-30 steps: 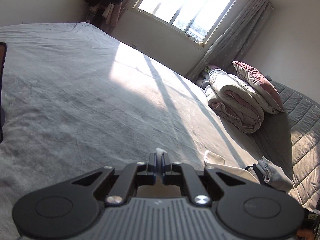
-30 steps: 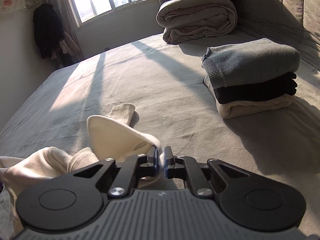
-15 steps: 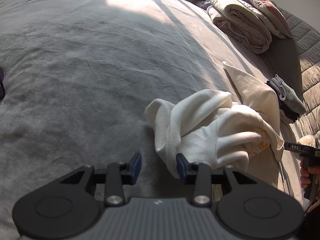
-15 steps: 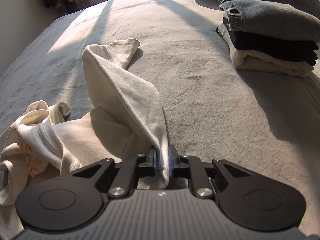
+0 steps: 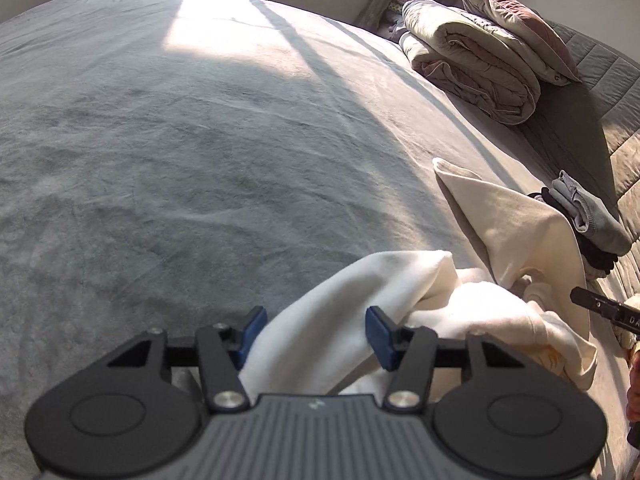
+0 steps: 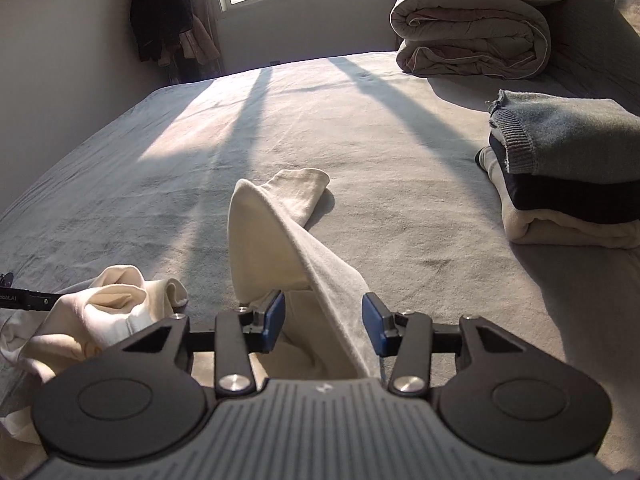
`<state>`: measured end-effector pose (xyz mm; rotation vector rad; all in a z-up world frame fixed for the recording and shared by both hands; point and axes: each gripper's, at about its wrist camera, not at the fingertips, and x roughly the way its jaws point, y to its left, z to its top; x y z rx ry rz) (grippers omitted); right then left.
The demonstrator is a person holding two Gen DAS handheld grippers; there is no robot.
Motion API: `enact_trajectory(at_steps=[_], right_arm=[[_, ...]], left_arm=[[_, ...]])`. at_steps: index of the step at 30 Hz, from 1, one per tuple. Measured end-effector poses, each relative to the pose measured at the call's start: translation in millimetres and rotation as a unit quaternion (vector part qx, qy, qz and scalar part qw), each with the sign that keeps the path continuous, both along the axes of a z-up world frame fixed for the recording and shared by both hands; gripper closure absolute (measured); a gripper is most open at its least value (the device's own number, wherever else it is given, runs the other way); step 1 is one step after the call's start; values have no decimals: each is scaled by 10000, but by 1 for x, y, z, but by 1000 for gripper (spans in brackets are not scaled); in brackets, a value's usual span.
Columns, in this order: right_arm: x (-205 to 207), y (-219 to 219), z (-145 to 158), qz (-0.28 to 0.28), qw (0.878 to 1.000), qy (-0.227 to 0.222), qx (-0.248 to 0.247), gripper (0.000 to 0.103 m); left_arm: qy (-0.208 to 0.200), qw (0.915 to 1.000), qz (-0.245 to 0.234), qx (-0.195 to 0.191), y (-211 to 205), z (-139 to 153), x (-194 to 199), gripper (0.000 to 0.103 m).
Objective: Fold clothes
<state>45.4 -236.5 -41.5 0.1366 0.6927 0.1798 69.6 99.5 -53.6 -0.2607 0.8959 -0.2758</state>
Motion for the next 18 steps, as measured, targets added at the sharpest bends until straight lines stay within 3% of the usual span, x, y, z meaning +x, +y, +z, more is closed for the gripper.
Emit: enact_trajectory(at_steps=[1, 2, 3, 5, 7, 13, 18], right_arm=[[2, 0, -2, 23, 10000, 23, 21, 74], [3, -1, -3, 17, 10000, 73, 19, 85], [5, -1, -5, -1, 9999, 115, 16, 90], [3, -6, -2, -187, 9998, 67, 2, 99], [-1, -12, 2, -413, 9991, -33, -12, 100], [-15, -34, 14, -1029, 9945, -147, -107, 100], [-24, -51, 8, -1237, 9921, 173, -104, 101]], left_arm=[[-8, 10000, -9, 50, -4, -2, 0, 77], [-42, 9999, -3, 100, -6, -3, -1, 88], [-100, 9999, 41, 113, -7, -2, -2, 93], [-410, 9986, 288, 168, -4, 9, -11, 94], [-770, 9950, 565, 291, 4, 21, -21, 95], [-1243, 9783, 1443, 812, 45, 45, -44, 95], [-910, 9760, 1655, 1084, 74, 38, -60, 95]])
